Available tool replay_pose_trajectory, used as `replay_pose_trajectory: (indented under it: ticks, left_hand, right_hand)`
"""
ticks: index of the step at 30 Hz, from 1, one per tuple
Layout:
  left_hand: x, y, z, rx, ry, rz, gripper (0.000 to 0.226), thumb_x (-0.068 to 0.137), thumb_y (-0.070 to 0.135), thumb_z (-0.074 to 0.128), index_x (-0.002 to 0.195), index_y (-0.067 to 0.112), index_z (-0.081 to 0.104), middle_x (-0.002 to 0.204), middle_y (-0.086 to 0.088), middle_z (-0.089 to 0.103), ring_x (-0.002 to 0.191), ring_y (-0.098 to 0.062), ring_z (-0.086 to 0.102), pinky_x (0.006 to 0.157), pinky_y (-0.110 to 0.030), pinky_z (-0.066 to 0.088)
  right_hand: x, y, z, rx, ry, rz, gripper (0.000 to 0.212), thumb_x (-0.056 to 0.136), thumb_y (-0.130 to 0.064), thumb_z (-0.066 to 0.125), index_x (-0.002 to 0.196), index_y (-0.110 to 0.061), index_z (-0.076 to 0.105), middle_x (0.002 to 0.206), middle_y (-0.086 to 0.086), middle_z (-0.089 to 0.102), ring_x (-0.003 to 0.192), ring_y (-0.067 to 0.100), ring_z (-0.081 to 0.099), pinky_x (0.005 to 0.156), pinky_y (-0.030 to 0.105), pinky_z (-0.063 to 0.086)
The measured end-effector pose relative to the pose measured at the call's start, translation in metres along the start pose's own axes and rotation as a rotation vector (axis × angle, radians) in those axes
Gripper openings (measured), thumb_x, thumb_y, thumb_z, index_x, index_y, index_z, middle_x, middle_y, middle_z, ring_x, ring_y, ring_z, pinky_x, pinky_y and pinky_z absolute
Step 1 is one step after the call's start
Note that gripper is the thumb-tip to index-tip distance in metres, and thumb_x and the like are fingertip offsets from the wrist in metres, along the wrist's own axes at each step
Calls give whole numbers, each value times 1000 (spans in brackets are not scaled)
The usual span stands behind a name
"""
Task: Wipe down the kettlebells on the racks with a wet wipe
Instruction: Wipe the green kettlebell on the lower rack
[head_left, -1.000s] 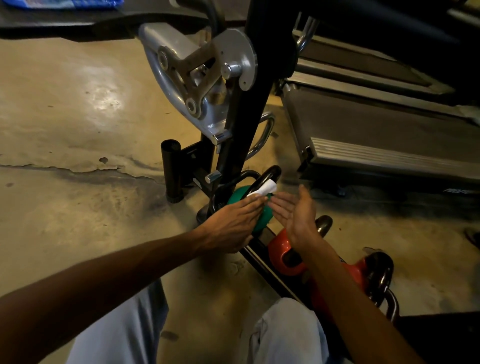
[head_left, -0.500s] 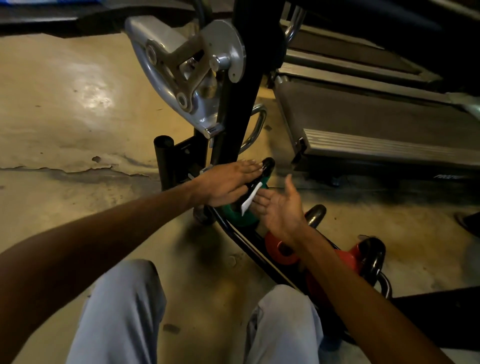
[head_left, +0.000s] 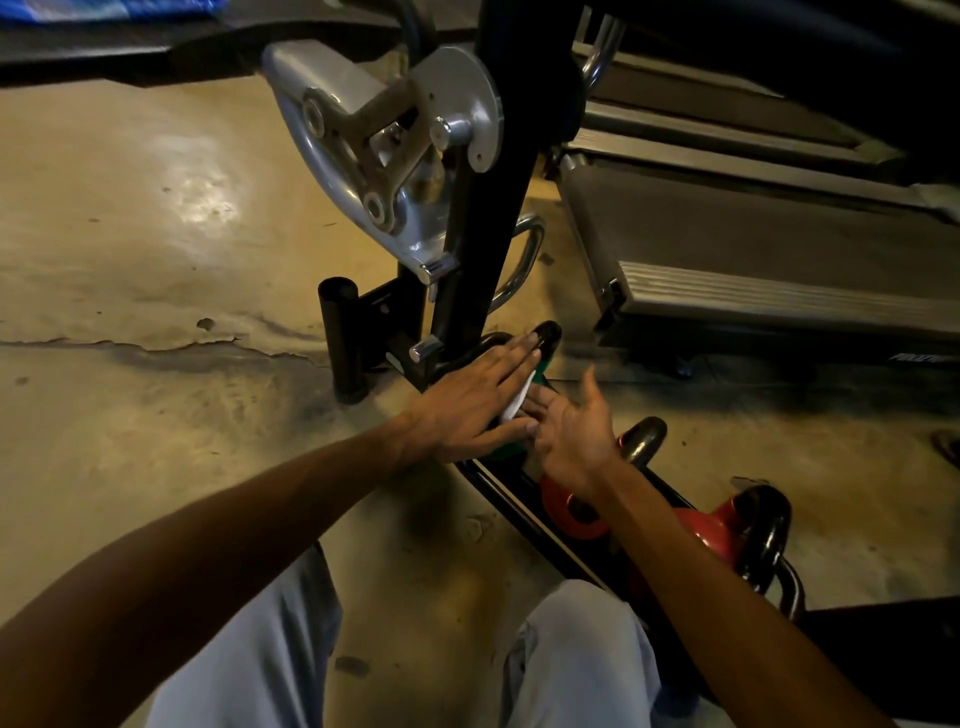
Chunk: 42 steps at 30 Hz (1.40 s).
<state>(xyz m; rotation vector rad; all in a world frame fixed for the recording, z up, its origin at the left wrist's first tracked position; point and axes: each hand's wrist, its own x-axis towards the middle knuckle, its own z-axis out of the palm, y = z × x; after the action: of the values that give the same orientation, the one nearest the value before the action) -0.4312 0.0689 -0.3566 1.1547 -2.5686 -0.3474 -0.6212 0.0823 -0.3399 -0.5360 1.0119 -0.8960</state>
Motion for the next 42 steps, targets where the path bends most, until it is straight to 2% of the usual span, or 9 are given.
replay_pose_trajectory:
  ticks: [5,8,11,18,22,26,31,35,42]
  left_hand:
    - [26,6,4,78,41,52,90,106,68,27,167,7,2,175,-11,-9,162,-18,-11,132,-43,8]
    - [26,2,9,89,16,41,93,105,72,25,167,7,2,175,-11,-9,162,-17,-13,132,-45,10]
    - [23,3,10,42,36,30,96,103,74,30,167,9,0,175,-10,-9,161,-16,-13,132,-42,7]
    - [23,8,12,78,66,11,101,100,77,30,167,6,5,175,-11,-5,162,-18,-12,132,-39,5]
    - [23,11,13,94,73,-17,102,100,79,31,167,6,5,176,-10,-3,162,-17,-12,131,-36,1]
    - [24,11,14,75,67,-29,103,98,81,29,167,8,7,176,-9,-1,162,-17,-10,133,-41,8]
    - [25,11,13,71,65,-37,104,98,82,29,167,8,6,176,-9,-1,162,-18,-9,132,-43,10]
    - [24,12,13,74,58,-41,104,98,82,28,167,9,4,176,-9,-3,162,-17,-11,133,-43,8]
    - [24,12,12,79,64,-27,104,98,82,31,167,9,7,176,-10,-1,162,-19,-8,133,-43,8]
  right_hand:
    - [9,-16,-9,230,-38,46,119,83,-95,25,156,-2,40,157,24,46,145,36,47,106,37,49]
    - [12,-10,-18,222,-94,109,122,82,-95,20,154,1,41,153,25,51,145,37,48,115,26,33]
    - [14,-20,-20,356,-102,112,123,83,-94,21,154,4,40,155,31,45,149,43,38,129,45,18]
    - [26,-25,-19,347,-195,155,123,82,-95,25,153,3,41,154,28,48,148,38,41,128,47,22]
    - [34,-39,-11,573,-13,29,112,91,-84,34,157,6,30,158,30,39,151,38,34,129,47,18]
    - [37,-40,-12,441,-106,116,113,88,-88,34,153,4,41,148,27,53,144,36,46,127,44,26]
    - [37,-52,-5,615,45,37,107,94,-79,39,156,8,30,159,31,37,151,38,36,126,45,24]
    - [36,-48,-11,516,-51,94,106,92,-80,41,149,9,40,147,31,53,142,37,48,124,42,31]
    - [47,-65,-5,707,32,49,111,89,-69,57,157,11,20,160,35,30,148,44,36,126,49,26]
